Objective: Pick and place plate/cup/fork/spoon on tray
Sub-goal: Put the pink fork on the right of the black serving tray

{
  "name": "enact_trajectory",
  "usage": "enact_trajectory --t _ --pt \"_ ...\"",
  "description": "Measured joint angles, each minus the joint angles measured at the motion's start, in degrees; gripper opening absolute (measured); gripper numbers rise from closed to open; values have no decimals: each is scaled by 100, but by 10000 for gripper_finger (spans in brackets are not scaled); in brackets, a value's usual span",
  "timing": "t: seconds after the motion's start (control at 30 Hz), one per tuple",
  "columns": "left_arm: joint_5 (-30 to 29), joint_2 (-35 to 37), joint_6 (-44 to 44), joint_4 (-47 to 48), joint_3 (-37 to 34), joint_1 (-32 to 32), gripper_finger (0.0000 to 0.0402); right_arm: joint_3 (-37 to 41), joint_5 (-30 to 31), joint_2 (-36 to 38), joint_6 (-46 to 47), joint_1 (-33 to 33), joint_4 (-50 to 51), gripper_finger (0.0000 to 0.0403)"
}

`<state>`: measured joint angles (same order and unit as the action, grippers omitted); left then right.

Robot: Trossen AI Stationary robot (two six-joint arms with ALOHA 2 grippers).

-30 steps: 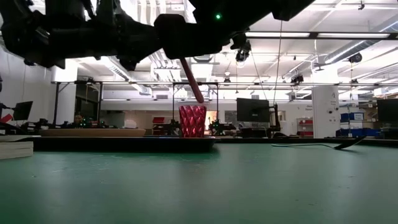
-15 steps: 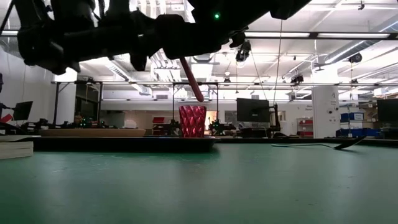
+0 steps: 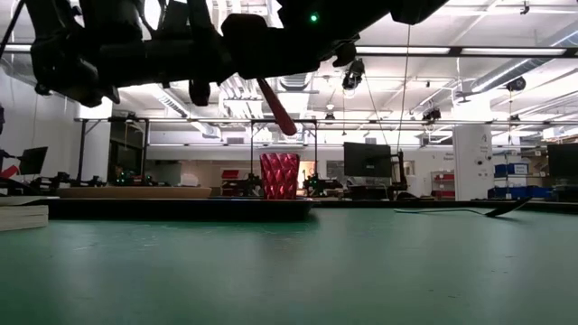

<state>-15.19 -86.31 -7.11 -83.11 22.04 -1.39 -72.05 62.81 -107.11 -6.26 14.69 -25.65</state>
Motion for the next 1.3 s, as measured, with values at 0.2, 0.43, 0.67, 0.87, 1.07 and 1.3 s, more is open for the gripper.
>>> enact_trajectory --t 0.2,0.43,0.67,0.87,1.07,1.3 --pt "-117 7 -167 13 7 2 0 0 13 0 98 -10 13 86" --pt "-349 286 -185 611 11 -22 1 4 26 249 262 68 287 158" --pt "-382 1087 -464 2706 188 -341 1 7 -376 910 1134 230 1868 182" --pt "-293 1490 -607 5438 780 -998 1 58 -1427 1726 2218 215 3873 178" --pt "838 1305 -771 6461 1185 -1874 0 495 -1661 2662 2472 230 4475 179" --pt "1194 838 -892 6657 1276 -2512 0 1794 -1674 3953 2213 228 3459 180"
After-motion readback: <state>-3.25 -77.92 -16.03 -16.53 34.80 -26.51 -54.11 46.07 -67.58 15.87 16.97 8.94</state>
